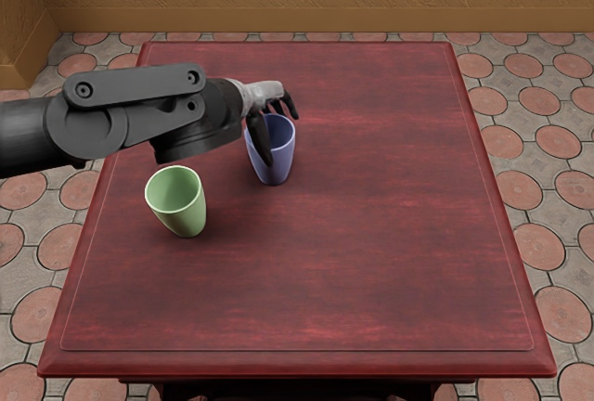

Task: Pick up cup and place in cup with left hand

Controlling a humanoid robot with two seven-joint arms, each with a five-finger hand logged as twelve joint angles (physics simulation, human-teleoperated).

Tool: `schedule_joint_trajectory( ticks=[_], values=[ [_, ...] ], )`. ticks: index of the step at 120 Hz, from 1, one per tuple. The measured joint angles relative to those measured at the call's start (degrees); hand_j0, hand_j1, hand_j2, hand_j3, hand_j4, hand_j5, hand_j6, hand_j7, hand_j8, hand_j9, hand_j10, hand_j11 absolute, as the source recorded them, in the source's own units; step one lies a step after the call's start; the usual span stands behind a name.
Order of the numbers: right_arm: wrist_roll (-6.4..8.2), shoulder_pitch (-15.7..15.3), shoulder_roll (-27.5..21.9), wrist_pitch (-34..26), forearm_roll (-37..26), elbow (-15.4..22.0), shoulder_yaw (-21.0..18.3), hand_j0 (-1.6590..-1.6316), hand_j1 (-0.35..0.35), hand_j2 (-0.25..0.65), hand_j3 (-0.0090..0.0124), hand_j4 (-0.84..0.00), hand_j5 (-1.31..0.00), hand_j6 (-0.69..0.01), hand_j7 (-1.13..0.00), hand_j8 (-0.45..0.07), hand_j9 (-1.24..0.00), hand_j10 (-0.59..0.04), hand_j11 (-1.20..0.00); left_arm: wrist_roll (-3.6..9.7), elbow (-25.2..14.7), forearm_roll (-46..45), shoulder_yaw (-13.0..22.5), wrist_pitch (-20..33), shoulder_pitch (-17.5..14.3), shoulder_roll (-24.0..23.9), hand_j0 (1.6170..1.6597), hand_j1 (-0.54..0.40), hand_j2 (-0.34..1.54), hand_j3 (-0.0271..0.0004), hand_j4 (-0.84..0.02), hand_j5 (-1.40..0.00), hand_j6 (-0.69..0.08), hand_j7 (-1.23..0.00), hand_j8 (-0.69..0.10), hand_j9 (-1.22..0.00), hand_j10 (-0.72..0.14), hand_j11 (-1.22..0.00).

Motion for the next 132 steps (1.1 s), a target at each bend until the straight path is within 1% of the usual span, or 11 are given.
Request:
schedule_joint_trajectory(
  ticks=[15, 24, 27, 32, 41, 57, 79, 101, 109, 117, 132],
  values=[
    [0.00, 0.00, 0.00, 0.00, 0.02, -0.01, 0.00, -1.6581, -0.349, 0.000, 0.0000, -0.001, 0.00, -0.001, 0.00, -0.001, 0.00, 0.000, 0.00, 0.07, 0.14, 0.31, 0.01, -0.09, 0.04, -0.27, 1.6565, -0.108, 0.10, 0.0000, -0.438, -0.56, -0.394, -0.56, -0.340, -0.56, -0.428, -0.56],
    [0.00, 0.00, 0.00, 0.00, 0.02, -0.01, 0.00, -1.6581, -0.349, 0.000, 0.0000, -0.001, 0.00, -0.001, 0.00, -0.001, 0.00, 0.000, 0.00, 0.12, 0.19, 0.79, -0.04, -0.08, 0.37, -0.28, 1.6550, -0.082, 0.10, 0.0000, -0.482, -0.57, -0.403, -0.58, -0.377, -0.59, -0.449, -0.59],
    [0.00, 0.00, 0.00, 0.00, 0.01, -0.01, 0.00, -1.6581, -0.349, 0.000, 0.0000, -0.001, 0.00, -0.001, 0.00, -0.001, 0.00, 0.000, 0.00, 0.09, 0.19, 0.81, -0.07, -0.04, 0.47, -0.27, 1.6547, -0.077, 0.10, 0.0000, -0.494, -0.58, -0.397, -0.59, -0.361, -0.60, -0.452, -0.60],
    [0.00, 0.00, 0.00, 0.00, 0.01, 0.00, 0.00, -1.6581, -0.349, 0.000, 0.0000, -0.001, 0.00, -0.001, 0.00, -0.001, 0.00, 0.000, 0.00, 0.06, 0.20, 1.08, -0.14, 0.05, 0.77, -0.28, 1.6541, -0.073, 0.10, 0.0000, -0.522, -0.57, -0.430, -0.59, -0.390, -0.61, -0.444, -0.62],
    [0.00, 0.00, 0.00, 0.00, 0.02, -0.01, 0.00, -1.6581, -0.349, 0.000, 0.0000, -0.001, 0.00, -0.001, 0.00, -0.001, 0.00, -0.001, 0.00, 0.04, 0.20, 1.17, -0.17, 0.18, 0.92, -0.28, 1.6539, -0.065, 0.06, 0.0000, -0.563, -0.56, -0.433, -0.61, -0.345, -0.62, -0.436, -0.64],
    [0.00, 0.00, 0.00, 0.00, 0.01, -0.01, 0.00, -1.6581, -0.349, 0.000, 0.0000, -0.001, 0.00, -0.001, 0.00, -0.001, 0.00, -0.001, 0.00, 0.03, 0.20, 0.93, -0.13, 0.18, 0.82, -0.36, 1.6535, -0.064, 0.07, 0.0000, -0.590, -0.58, -0.404, -0.65, -0.323, -0.66, -0.415, -0.67],
    [0.00, 0.00, 0.00, 0.00, -0.01, -0.01, 0.00, -1.6581, -0.349, 0.000, 0.0000, -0.001, 0.00, -0.001, 0.00, -0.001, 0.00, 0.000, 0.00, 0.03, 0.05, -0.44, -0.04, -1.23, -2.42, 0.36, 1.6571, -0.084, 0.18, 0.0000, -0.562, -0.64, -0.402, -0.66, -0.329, -0.66, -0.430, -0.66],
    [0.00, 0.00, 0.00, 0.00, 0.00, 0.00, 0.00, -1.6581, -0.349, 0.000, 0.0000, -0.001, 0.00, -0.001, 0.00, -0.001, 0.00, 0.000, 0.00, 0.09, 0.07, -7.35, -0.74, -8.58, -7.14, 4.26, 1.6575, -0.114, 0.30, 0.0000, -0.540, -0.68, -0.403, -0.66, -0.333, -0.66, -0.429, -0.67],
    [0.00, 0.00, 0.00, 0.00, 0.00, -0.02, 0.00, -1.6581, -0.349, 0.000, 0.0000, -0.001, 0.00, -0.001, 0.00, -0.001, 0.00, 0.000, 0.00, 0.10, 0.04, -10.45, -0.78, -10.58, -9.01, 5.36, 1.6583, -0.166, 0.38, 0.0000, -0.537, -0.69, -0.382, -0.67, -0.323, -0.66, -0.400, -0.66],
    [0.00, 0.00, 0.00, 0.00, 0.01, -0.01, 0.00, -1.6581, -0.349, 0.000, 0.0000, -0.001, 0.00, -0.001, 0.00, -0.001, 0.00, 0.000, 0.00, 0.08, -0.03, -12.47, -0.81, -12.35, -10.57, 6.83, 1.6581, -0.144, 0.31, 0.0000, -0.531, -0.70, -0.368, -0.68, -0.302, -0.67, -0.391, -0.66],
    [0.00, 0.00, 0.00, 0.00, 0.00, -0.01, 0.00, -1.6581, -0.349, 0.000, 0.0000, 0.000, 0.00, -0.001, 0.00, 0.000, 0.00, 0.000, 0.00, 0.06, -0.14, -14.93, -0.65, -16.27, -12.23, 9.64, 1.6581, -0.155, 0.34, 0.0000, -0.529, -0.70, -0.362, -0.69, -0.290, -0.68, -0.379, -0.67]
  ],
)
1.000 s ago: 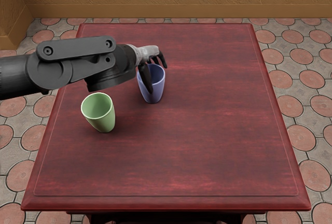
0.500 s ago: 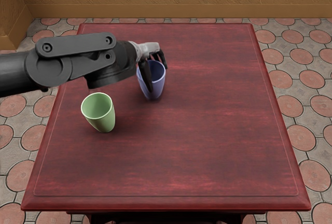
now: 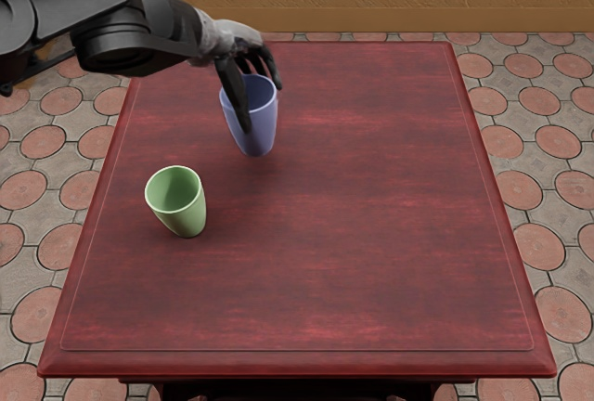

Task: Pick up cup and place in cup with left hand

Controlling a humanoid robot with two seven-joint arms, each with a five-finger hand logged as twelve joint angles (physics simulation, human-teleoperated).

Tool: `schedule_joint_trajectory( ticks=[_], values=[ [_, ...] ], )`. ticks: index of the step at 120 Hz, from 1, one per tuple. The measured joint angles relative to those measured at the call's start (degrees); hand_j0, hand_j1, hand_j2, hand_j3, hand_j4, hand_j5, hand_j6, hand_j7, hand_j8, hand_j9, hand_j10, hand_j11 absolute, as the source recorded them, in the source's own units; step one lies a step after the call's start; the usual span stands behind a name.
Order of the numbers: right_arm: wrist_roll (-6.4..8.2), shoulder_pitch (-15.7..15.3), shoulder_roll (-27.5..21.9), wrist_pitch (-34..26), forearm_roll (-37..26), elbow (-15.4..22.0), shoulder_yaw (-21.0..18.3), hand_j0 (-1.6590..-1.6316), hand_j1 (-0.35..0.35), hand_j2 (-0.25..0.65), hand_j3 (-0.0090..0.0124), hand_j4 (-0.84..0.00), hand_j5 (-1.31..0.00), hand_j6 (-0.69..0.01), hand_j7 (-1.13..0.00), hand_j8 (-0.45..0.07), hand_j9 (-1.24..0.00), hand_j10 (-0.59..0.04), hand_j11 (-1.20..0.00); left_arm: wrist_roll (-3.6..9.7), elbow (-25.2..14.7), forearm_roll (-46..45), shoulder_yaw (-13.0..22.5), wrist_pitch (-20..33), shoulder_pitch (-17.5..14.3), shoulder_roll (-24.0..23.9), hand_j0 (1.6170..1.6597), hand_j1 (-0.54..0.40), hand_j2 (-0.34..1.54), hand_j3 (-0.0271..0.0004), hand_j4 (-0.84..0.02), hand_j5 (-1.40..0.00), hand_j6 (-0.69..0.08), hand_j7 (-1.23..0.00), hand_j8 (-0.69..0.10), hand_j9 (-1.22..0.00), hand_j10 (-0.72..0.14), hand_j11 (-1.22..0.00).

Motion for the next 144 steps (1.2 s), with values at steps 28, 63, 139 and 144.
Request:
schedule_joint_trajectory(
  ticks=[28, 63, 139, 144],
  values=[
    [0.00, 0.00, 0.00, 0.00, 0.01, 0.01, 0.00, -1.6581, -0.349, 0.000, 0.0000, -0.001, 0.00, -0.001, 0.00, -0.001, 0.00, 0.000, 0.00, -0.04, -0.12, -2.72, 0.27, -8.78, -2.97, 4.31, 1.6584, -0.172, 0.42, 0.0000, -0.526, -0.71, -0.358, -0.69, -0.295, -0.68, -0.383, -0.67],
    [0.00, 0.00, 0.00, 0.00, -0.01, 0.01, 0.00, -1.6581, -0.349, 0.000, 0.0000, -0.001, 0.00, -0.001, 0.00, -0.001, 0.00, 0.000, 0.00, -0.05, -6.71, -4.41, 0.28, -13.12, -5.47, 13.61, 1.6581, -0.163, 0.41, 0.0000, -0.532, -0.70, -0.378, -0.70, -0.308, -0.69, -0.390, -0.68],
    [0.00, 0.00, 0.00, -0.01, 0.01, 0.01, 0.00, -1.6581, -0.349, 0.000, 0.0000, 0.000, 0.00, -0.001, 0.00, 0.000, 0.00, 0.000, 0.00, -0.05, -17.58, -6.10, 0.40, -17.01, -6.70, 25.50, 1.6574, -0.151, 0.37, 0.0000, -0.529, -0.74, -0.360, -0.72, -0.295, -0.71, -0.379, -0.71],
    [0.00, 0.00, 0.00, -0.01, 0.01, 0.00, 0.00, -1.6581, -0.349, 0.000, 0.0000, 0.000, 0.00, -0.001, 0.00, 0.000, 0.00, 0.000, 0.00, -0.06, -18.21, -6.11, 0.41, -17.39, -6.70, 25.52, 1.6573, -0.150, 0.37, 0.0000, -0.530, -0.74, -0.365, -0.72, -0.299, -0.71, -0.380, -0.71]
  ],
)
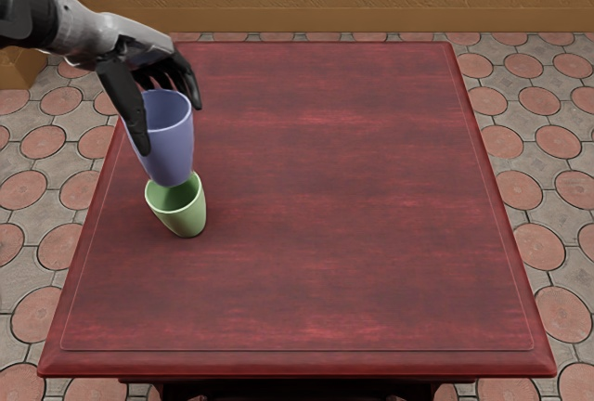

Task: Pick up cup and place in cup with left hand

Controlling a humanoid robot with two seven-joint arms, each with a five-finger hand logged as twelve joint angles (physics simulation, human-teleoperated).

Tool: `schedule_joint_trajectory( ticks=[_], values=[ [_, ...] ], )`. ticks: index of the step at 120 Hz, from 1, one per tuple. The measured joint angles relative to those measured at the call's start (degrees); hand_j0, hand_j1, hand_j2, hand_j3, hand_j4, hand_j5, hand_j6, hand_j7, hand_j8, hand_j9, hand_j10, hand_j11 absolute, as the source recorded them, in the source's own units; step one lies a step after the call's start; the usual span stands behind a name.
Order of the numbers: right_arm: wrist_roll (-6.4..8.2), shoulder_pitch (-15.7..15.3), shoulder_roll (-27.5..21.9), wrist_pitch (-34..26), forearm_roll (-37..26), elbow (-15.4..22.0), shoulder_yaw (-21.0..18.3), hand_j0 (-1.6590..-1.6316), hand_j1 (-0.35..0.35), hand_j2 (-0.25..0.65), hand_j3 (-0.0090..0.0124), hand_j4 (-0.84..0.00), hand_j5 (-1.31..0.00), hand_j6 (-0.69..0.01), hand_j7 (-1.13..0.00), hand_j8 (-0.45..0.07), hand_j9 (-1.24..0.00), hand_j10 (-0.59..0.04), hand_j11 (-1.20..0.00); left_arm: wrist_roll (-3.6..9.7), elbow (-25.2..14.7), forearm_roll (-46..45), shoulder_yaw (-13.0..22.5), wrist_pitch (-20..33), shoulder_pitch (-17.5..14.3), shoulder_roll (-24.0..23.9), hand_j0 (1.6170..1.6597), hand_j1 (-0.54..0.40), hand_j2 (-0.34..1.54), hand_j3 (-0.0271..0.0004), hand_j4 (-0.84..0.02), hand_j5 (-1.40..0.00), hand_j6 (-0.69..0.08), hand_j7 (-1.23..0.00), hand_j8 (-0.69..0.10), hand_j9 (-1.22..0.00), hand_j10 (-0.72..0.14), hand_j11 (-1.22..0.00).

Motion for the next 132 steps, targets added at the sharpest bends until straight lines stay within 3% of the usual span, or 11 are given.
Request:
schedule_joint_trajectory(
  ticks=[31, 50, 60, 98, 108, 132],
  values=[
    [0.00, 0.00, 0.00, 0.01, -0.01, 0.00, 0.00, -1.6581, -0.349, 0.000, 0.0000, 0.000, 0.00, -0.001, 0.00, 0.000, 0.00, 0.000, 0.00, 0.02, -2.59, 0.08, 0.01, 0.21, 0.88, 2.38, 1.6574, -0.149, 0.40, 0.0000, -0.546, -0.77, -0.360, -0.76, -0.288, -0.74, -0.380, -0.73],
    [0.00, 0.00, 0.00, 0.00, -0.01, 0.00, 0.00, -1.6581, -0.349, 0.000, 0.0000, 0.000, 0.00, -0.001, 0.00, 0.000, 0.00, 0.000, 0.00, 0.02, -2.95, 2.95, 0.07, 6.47, 2.78, 2.03, 1.6571, -0.150, 0.42, 0.0000, -0.554, -0.78, -0.364, -0.78, -0.289, -0.76, -0.370, -0.75],
    [0.00, 0.00, 0.00, 0.00, 0.00, 0.01, 0.00, -1.6581, -0.349, 0.000, 0.0000, 0.000, 0.00, -0.001, 0.00, 0.000, 0.00, 0.000, 0.00, 0.01, -3.22, 4.32, 0.04, 8.97, 4.32, 1.69, 1.6580, -0.191, 0.57, 0.0000, -0.568, -0.77, -0.367, -0.77, -0.292, -0.76, -0.372, -0.74],
    [0.00, 0.00, 0.00, 0.00, 0.00, 0.01, 0.00, -1.6581, -0.349, 0.000, 0.0000, 0.000, 0.00, -0.001, 0.00, 0.000, 0.00, 0.000, 0.00, 0.03, -4.19, 5.46, -0.20, 10.60, 5.40, 0.97, 1.6565, -0.171, 0.54, 0.0000, -0.557, -0.80, -0.386, -0.78, -0.304, -0.77, -0.385, -0.76],
    [0.00, 0.00, 0.00, 0.00, 0.02, 0.00, 0.00, -1.6581, -0.349, 0.000, 0.0000, 0.000, 0.00, -0.001, 0.00, 0.000, 0.00, 0.000, 0.00, 0.00, -4.49, 5.62, -0.26, 11.01, 6.27, 0.88, 1.6569, -0.123, 0.60, 0.0000, -0.599, -0.74, -0.457, -0.75, -0.384, -0.76, -0.445, -0.76],
    [0.00, 0.00, 0.00, 0.00, 0.00, 0.01, 0.00, -1.6581, -0.349, 0.000, 0.0000, 0.000, 0.00, -0.001, 0.00, 0.000, 0.00, 0.000, 0.00, 0.01, -4.73, 5.47, -0.17, 10.75, 6.91, 0.22, 1.6567, -0.156, 0.52, 0.0000, -0.577, -0.77, -0.384, -0.77, -0.305, -0.77, -0.368, -0.76]
  ],
)
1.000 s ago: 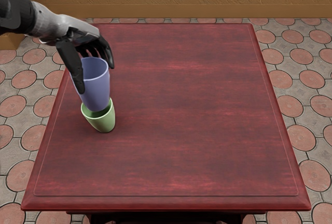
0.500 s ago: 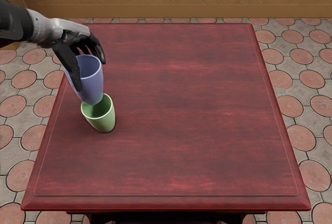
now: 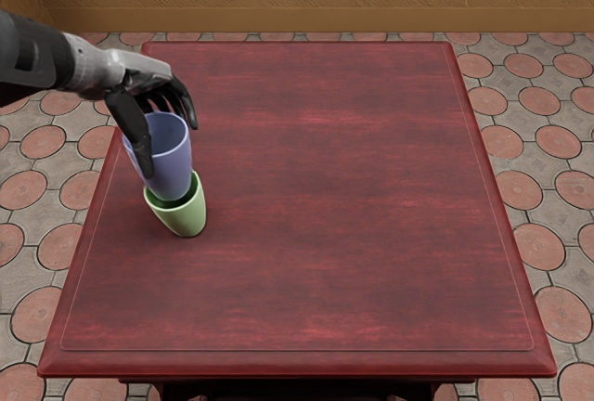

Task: Pick up cup and place in cup with left hand

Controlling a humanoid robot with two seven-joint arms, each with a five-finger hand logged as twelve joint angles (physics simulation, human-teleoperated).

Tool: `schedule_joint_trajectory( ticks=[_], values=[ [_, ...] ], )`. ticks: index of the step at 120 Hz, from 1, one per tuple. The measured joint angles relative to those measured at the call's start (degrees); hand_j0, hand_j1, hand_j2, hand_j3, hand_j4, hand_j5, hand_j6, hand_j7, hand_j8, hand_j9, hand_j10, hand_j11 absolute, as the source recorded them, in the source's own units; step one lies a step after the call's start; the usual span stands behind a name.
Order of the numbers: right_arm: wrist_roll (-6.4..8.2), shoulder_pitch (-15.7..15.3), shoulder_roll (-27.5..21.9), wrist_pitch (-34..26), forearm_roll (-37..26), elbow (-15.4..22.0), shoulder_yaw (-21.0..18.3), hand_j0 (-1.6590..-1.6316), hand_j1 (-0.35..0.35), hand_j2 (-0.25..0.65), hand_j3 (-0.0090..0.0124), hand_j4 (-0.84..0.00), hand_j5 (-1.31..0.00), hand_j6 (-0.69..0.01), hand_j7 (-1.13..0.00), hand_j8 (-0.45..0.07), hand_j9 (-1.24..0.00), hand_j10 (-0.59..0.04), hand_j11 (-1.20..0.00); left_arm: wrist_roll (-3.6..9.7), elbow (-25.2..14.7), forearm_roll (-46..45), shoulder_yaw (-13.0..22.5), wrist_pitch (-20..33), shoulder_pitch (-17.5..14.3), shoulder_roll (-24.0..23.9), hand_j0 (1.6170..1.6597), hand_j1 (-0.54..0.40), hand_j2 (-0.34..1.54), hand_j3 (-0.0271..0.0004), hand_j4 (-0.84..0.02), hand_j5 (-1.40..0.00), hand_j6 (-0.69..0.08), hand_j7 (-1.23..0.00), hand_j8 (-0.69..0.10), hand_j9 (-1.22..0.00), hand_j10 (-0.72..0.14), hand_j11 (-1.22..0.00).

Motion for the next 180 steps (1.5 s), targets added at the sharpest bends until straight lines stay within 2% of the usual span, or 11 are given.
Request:
schedule_joint_trajectory(
  ticks=[20, 41, 69, 94, 122, 143, 147, 158, 166, 180],
  values=[
    [0.00, 0.00, 0.00, 0.01, -0.01, 0.00, 0.00, -1.6581, -0.349, 0.000, 0.0000, 0.000, 0.00, -0.001, 0.00, 0.000, 0.00, 0.000, 0.00, 0.00, -0.04, -0.09, -0.03, 0.11, 1.03, -0.75, 1.6570, -0.178, 0.47, 0.0000, -0.569, -0.78, -0.330, -0.78, -0.268, -0.77, -0.338, -0.76],
    [0.00, 0.00, 0.00, 0.01, -0.01, 0.00, 0.00, -1.6581, -0.349, 0.000, 0.0000, 0.000, 0.00, -0.001, 0.00, 0.000, 0.00, 0.000, 0.00, 0.00, -0.04, -0.15, -0.05, 0.21, 1.36, -0.84, 1.6573, -0.198, 0.48, 0.0000, -0.557, -0.78, -0.329, -0.78, -0.254, -0.76, -0.328, -0.76],
    [0.00, 0.00, 0.00, 0.00, -0.01, 0.00, 0.00, -1.6581, -0.349, 0.000, 0.0000, 0.000, 0.00, -0.001, 0.00, 0.000, 0.00, 0.000, 0.00, -0.01, 0.03, -0.03, -0.30, 0.35, 1.91, -0.76, 1.6578, -0.116, 0.23, 0.0000, -0.426, -0.57, -0.341, -0.57, -0.304, -0.57, -0.337, -0.56],
    [0.00, 0.00, 0.00, 0.01, -0.02, 0.00, 0.00, -1.6581, -0.349, 0.000, 0.0000, 0.000, 0.00, -0.001, 0.00, 0.000, 0.00, 0.000, 0.00, -0.01, 0.05, -0.01, -0.39, 0.36, 2.50, -0.84, 1.6580, -0.058, 0.13, 0.0000, -0.356, -0.47, -0.326, -0.47, -0.313, -0.47, -0.324, -0.47],
    [0.00, 0.00, 0.00, 0.00, -0.01, 0.00, 0.00, -1.6581, -0.349, 0.000, 0.0000, 0.000, 0.00, -0.001, 0.00, 0.000, 0.00, 0.000, 0.00, -0.01, 0.11, -1.04, -3.31, -0.12, 2.42, -0.75, 1.6580, 0.177, 0.05, 0.0000, -0.151, -0.20, -0.142, -0.20, -0.138, -0.20, -0.141, -0.20],
    [0.00, 0.00, 0.00, 0.01, -0.02, -0.01, 0.00, -1.6581, -0.349, 0.000, 0.0000, 0.000, 0.00, -0.001, 0.00, 0.000, 0.00, 0.000, 0.00, -0.01, 0.27, -6.93, -8.06, -1.42, 2.73, -0.71, 1.6580, 0.271, 0.02, 0.0000, -0.070, -0.09, -0.067, -0.09, -0.065, -0.09, -0.066, -0.09],
    [0.00, 0.00, 0.00, 0.01, -0.02, -0.01, 0.00, -1.6581, -0.349, 0.000, 0.0000, 0.000, 0.00, -0.001, 0.00, 0.000, 0.00, 0.000, 0.00, -0.01, 0.30, -9.55, -9.47, -2.45, 3.51, -0.41, 1.6580, 0.282, 0.02, 0.0000, -0.061, -0.08, -0.058, -0.08, -0.057, -0.08, -0.057, -0.08],
    [0.00, 0.00, 0.00, 0.01, 0.00, -0.01, 0.00, -1.6581, -0.349, 0.000, 0.0000, 0.000, 0.00, -0.001, 0.00, 0.000, 0.00, 0.000, 0.00, -0.01, 0.41, -18.55, -16.16, -9.58, 9.89, -0.34, 1.6580, 0.302, 0.01, 0.0000, -0.043, -0.05, -0.041, -0.05, -0.040, -0.05, -0.040, -0.05],
    [0.00, 0.00, 0.00, 0.01, -0.01, -0.01, 0.00, -1.6581, -0.349, 0.000, 0.0000, 0.000, 0.00, -0.001, 0.00, 0.000, 0.00, 0.000, 0.00, -0.01, 0.48, -24.69, -20.76, -12.62, 12.99, 0.24, 1.6581, 0.313, 0.01, 0.0000, -0.034, -0.04, -0.033, -0.04, -0.032, -0.04, -0.032, -0.04],
    [0.00, 0.00, 0.00, 0.00, -0.01, -0.02, 0.00, -1.6581, -0.349, 0.000, 0.0000, 0.000, 0.00, -0.001, 0.00, 0.000, 0.00, 0.000, 0.00, -0.01, 0.74, -35.78, -28.78, -14.90, 22.63, 1.41, 1.6581, 0.324, 0.01, 0.0000, -0.023, -0.03, -0.023, -0.03, -0.022, -0.03, -0.022, -0.03]
  ],
)
